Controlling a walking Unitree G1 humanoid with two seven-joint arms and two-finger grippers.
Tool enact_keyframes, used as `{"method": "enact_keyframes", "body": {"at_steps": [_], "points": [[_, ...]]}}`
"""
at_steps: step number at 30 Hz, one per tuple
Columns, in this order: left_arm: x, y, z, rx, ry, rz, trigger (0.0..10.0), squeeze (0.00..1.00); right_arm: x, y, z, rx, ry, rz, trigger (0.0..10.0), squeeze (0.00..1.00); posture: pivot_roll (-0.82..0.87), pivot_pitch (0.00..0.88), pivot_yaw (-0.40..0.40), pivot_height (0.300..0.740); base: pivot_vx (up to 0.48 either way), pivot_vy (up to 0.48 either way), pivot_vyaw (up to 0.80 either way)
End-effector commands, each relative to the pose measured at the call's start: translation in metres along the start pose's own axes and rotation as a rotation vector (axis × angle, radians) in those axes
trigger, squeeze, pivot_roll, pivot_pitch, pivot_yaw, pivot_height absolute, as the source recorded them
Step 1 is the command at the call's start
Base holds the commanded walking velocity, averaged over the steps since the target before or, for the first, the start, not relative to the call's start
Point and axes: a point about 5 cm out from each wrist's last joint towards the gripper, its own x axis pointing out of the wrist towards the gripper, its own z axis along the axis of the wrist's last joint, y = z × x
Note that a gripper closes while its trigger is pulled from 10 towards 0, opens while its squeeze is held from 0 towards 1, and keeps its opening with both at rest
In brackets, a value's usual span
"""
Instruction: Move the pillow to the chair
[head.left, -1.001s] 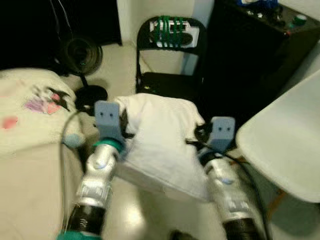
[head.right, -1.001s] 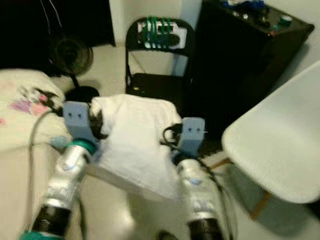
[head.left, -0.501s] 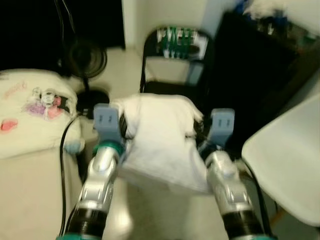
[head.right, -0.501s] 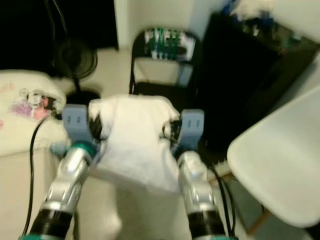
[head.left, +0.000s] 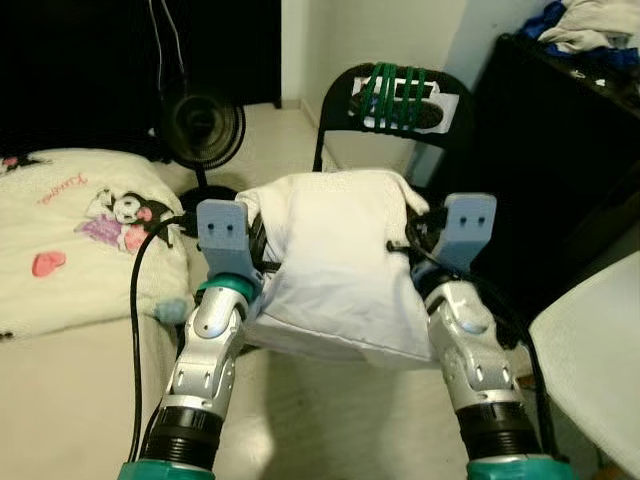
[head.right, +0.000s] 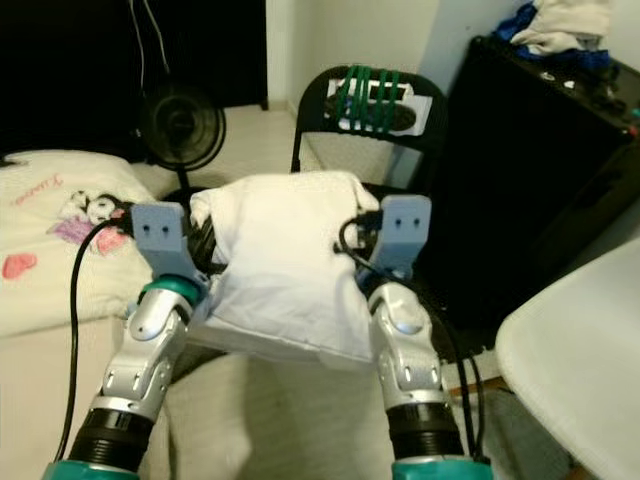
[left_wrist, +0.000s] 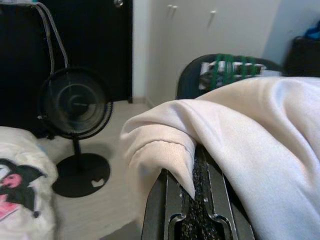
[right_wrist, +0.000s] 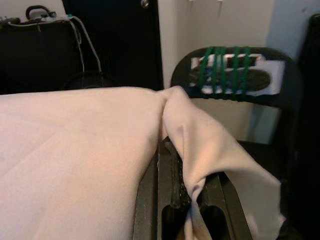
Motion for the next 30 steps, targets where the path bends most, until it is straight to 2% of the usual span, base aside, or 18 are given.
{"method": "enact_keyframes", "body": {"at_steps": [1,30], "points": [[0.0023,-0.014,0.0058,-0.005,-0.034,-0.062,10.0,0.0,0.003,0.0094,0.0094,0.003,-0.056,0.038,10.0,0.0,0.02,0.0,0.042,0.74,0.364,0.0,0.0],[0.0052,-0.0156,0.0065,-0.004,-0.032,-0.08,10.0,0.0,-0.0014,0.0114,0.0015,0.013,-0.031,0.028,10.0,0.0,0.02,0.0,0.061,0.74,0.366,0.0,0.0]]}}
